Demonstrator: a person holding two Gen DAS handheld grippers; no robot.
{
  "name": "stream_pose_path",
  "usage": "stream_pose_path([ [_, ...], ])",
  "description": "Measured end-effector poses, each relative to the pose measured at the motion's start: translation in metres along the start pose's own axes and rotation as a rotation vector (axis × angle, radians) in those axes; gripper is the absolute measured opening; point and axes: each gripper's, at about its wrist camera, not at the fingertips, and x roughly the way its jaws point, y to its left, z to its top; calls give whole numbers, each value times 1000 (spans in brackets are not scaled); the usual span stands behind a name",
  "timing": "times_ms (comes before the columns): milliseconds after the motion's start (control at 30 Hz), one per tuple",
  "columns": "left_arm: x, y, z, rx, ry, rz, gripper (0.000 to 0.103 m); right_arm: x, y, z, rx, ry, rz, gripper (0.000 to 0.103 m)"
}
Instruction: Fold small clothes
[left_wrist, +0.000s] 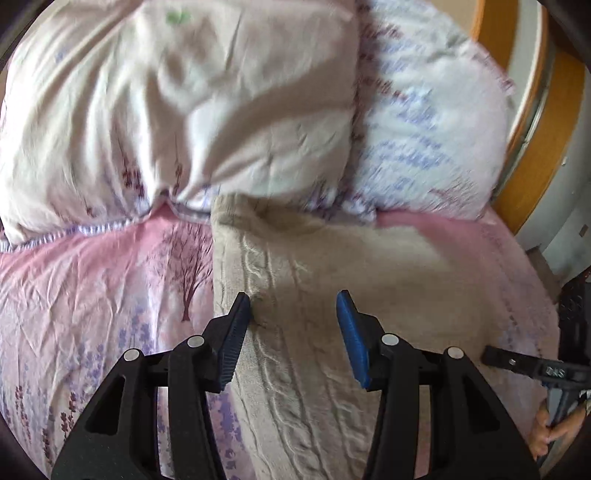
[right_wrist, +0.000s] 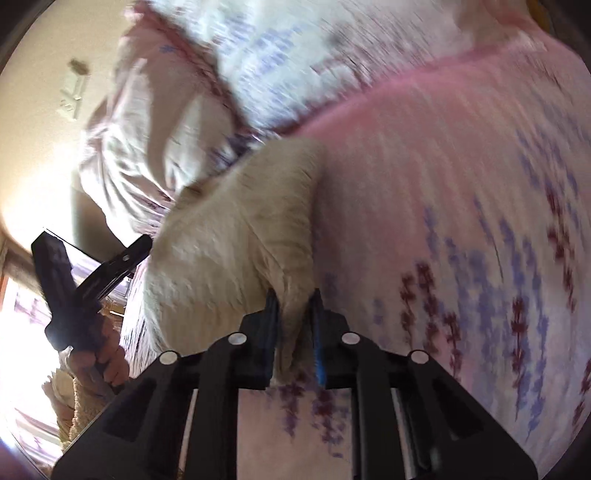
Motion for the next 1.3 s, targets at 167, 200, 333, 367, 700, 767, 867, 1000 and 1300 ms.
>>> stream_pose_path([
  [167, 11, 0, -4, 2, 25, 42, 50, 1, 9, 3, -33, -20, -68, 31],
  [200, 9, -3, -2, 8, 17, 41, 49, -7, 16, 5, -61, -63, -89, 34],
  [333, -31, -4, -19, 32, -65, -18, 50, -39, 43, 3, -177, -227, -88, 40],
  [367, -40, -7, -25, 39, -79, -25, 50, -42, 50, 2, -202, -233, -69, 41],
  [700, -44, -36, -73, 152, -55, -7, 63, 1, 68, -5, -271, -85, -22, 49],
  [767, -39, -38, -76, 164, -55, 7, 65, 1, 69, -7, -283, -82, -38, 50],
  [867, -32, -41, -75, 166, -47, 18, 68, 8, 65, -5, -275, -65, -48, 50],
  [1000, -23, -49, -77, 181, -32, 64, 72, 11, 53, 0, -212, -54, 10, 50],
  [1300, -47, -41, -90, 136, -39, 163, 80, -34, 69, -23, -285, -208, -117, 87],
])
